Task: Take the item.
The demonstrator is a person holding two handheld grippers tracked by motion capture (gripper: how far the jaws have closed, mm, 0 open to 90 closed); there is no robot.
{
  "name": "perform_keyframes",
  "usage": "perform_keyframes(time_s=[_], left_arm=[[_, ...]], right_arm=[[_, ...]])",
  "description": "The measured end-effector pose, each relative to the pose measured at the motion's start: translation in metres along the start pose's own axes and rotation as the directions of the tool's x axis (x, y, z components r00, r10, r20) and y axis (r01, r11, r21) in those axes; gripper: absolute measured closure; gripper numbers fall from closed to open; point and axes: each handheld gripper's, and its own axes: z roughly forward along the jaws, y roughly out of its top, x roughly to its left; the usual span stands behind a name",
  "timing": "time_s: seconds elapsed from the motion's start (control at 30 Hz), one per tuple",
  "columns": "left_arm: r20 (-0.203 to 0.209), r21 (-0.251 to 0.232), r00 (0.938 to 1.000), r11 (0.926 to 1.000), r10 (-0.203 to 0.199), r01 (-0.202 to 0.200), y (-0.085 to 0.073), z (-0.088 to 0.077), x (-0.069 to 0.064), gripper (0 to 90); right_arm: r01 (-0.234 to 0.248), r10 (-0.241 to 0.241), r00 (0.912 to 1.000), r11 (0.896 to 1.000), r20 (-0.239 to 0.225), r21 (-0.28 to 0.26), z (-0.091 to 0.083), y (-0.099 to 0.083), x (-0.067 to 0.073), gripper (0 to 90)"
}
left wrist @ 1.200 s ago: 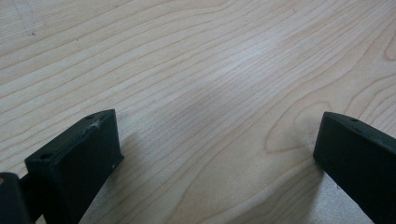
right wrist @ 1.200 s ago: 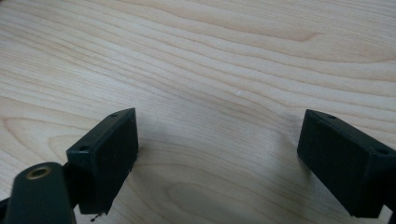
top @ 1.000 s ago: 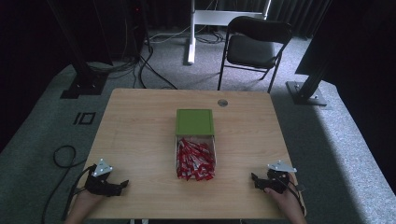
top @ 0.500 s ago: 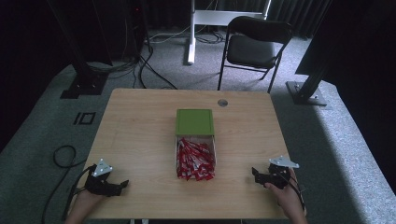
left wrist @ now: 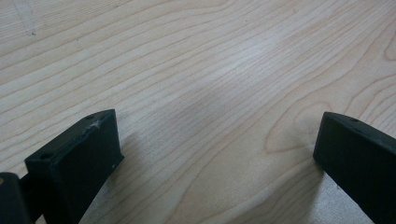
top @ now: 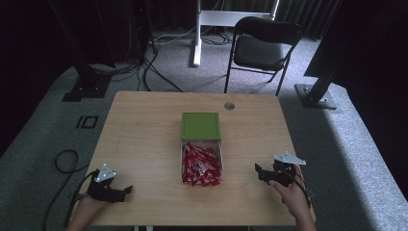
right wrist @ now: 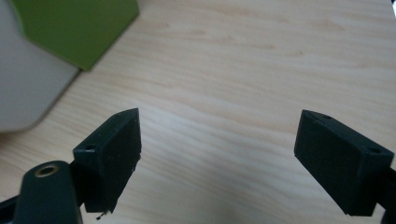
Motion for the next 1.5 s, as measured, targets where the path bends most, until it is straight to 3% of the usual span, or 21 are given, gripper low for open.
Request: perform_keyframes(time_s=[0.77,0.9,1.5], left_arm=[[0.0,0.0,1.0,1.0,-0.001,0.001,0.0,0.0,0.0,1.5],[0.0,0.0,1.0,1.0,0.0,0.0,0.0,0.0,0.0,1.5],[0.0,0.0,1.0,1.0,-0.001,0.001,0.0,0.0,0.0,1.5]], right_arm=[[0.026,-0.036,0.994,0.995,-0.104,-0.096,-0.005,0.048,0.035,14.7],[0.046,-0.059,0.9915,0.993,-0.116,-0.111,-0.006,0.056,0.044,14.6],[0.098,-0.122,0.9764,0.986,-0.178,-0.138,-0.003,0.071,0.075,16.8]])
